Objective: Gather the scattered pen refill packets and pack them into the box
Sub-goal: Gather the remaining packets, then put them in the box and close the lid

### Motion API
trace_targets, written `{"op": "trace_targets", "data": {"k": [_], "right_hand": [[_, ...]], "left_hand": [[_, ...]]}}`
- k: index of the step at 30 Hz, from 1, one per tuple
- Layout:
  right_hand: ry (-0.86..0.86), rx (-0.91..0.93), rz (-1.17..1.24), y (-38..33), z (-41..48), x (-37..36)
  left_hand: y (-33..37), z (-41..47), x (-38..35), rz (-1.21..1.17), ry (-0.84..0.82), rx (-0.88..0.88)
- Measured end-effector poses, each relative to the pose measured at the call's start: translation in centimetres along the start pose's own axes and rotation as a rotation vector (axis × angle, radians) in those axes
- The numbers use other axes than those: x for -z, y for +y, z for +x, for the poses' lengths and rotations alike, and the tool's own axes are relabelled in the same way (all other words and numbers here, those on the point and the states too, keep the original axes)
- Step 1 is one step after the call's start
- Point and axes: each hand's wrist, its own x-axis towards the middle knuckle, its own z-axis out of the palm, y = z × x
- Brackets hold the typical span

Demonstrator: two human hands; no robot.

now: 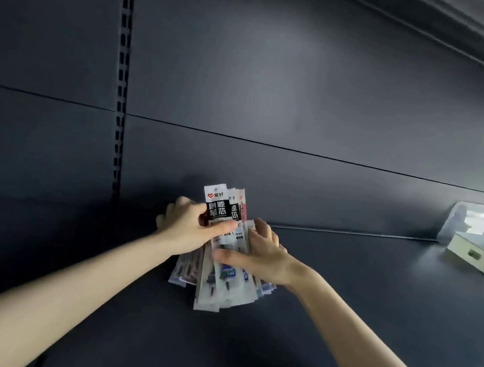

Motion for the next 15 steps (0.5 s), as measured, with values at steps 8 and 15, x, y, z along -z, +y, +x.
{"op": "trace_targets", "data": {"k": [8,15], "right_hand": [[-0.126,0.094,0.031,3.5,2.2,0.0],[0.01,0.148,0.428,4.6,3.0,-1.1]], "left_hand": [[0.9,-0.5,-2.9,-0.217,0.0,0.224],[2.0,0.2,-4.0,-0.482,0.089,0.316]]}}
